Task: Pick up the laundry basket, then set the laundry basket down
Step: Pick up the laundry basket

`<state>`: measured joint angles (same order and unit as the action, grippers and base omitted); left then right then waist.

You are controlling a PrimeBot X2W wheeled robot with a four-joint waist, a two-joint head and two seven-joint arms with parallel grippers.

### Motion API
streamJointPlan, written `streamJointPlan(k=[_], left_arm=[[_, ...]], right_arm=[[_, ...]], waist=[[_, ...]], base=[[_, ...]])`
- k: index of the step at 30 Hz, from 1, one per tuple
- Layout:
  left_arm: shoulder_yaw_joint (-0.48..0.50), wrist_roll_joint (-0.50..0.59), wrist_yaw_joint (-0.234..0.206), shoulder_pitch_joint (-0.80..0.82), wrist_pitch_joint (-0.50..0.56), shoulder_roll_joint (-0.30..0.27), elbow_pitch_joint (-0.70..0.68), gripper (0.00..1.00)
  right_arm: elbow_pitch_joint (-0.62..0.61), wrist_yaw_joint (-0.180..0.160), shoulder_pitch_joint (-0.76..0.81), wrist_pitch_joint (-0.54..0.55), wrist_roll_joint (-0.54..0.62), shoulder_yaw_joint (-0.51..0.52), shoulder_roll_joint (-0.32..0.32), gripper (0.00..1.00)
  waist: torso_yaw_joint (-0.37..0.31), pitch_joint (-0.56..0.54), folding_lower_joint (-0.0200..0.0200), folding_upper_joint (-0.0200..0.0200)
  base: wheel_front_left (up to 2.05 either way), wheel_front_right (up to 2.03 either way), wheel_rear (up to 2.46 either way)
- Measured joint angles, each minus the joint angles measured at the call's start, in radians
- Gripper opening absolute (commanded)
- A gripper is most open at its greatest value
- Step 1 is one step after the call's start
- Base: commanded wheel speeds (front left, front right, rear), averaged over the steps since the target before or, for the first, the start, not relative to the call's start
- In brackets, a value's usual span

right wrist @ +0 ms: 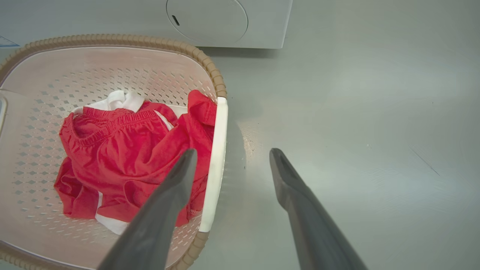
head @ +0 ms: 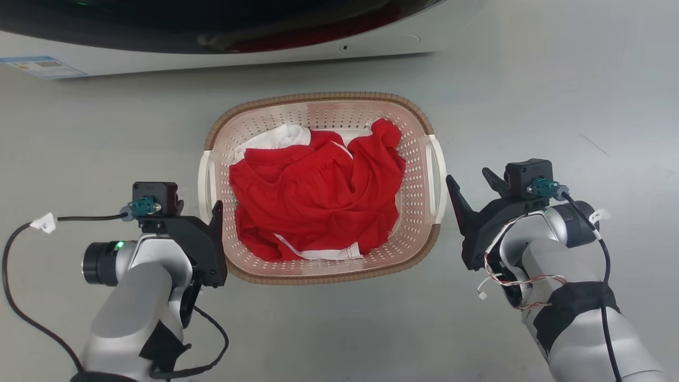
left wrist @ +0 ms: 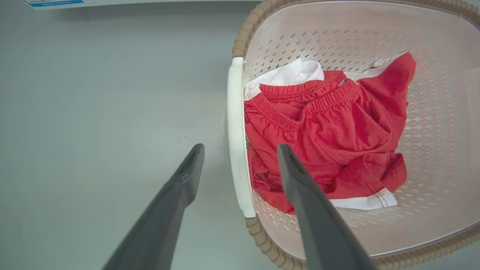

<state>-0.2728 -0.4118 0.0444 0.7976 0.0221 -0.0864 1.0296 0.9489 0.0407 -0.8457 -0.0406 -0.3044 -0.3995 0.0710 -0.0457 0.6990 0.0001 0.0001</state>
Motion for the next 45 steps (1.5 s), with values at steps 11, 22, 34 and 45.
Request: streamJointPlan(k=[11,22,34,45], left_arm=[[0.0,-0.002,0.027,0.097,0.025,-0.016,0.055,1.0],[-0.007,-0.002,0.036,0.181,0.029,-0.003,0.09,1.0],[-0.015,-0.002,0.044,0.225,0.01,0.008,0.133,0.06],[-0.013,-0.006,0.053,0.241,-0.025,0.028,0.165,0.0]], right_arm=[[0.051,0.003,-0.075,-0.001,-0.006,-0.026,-0.006,1.0],[0.029,-0.007,-0.125,-0.014,-0.084,-0.089,-0.007,1.0],[0.037,-0.038,-0.166,-0.015,-0.145,-0.132,-0.006,0.4],[0.07,-0.06,-0.187,-0.023,-0.189,-0.159,-0.015,0.0]], waist=[[-0.019,0.097,0.0,0.0],[-0.012,0.174,0.0,0.0001],[0.016,0.235,0.0,0.0001],[0.024,0.247,-0.0001,-0.0002]], base=[[0.0,0.0,0.0],[0.0,0.0,0.0],[0.0,0.0,0.0],[0.0,0.0,0.0]])
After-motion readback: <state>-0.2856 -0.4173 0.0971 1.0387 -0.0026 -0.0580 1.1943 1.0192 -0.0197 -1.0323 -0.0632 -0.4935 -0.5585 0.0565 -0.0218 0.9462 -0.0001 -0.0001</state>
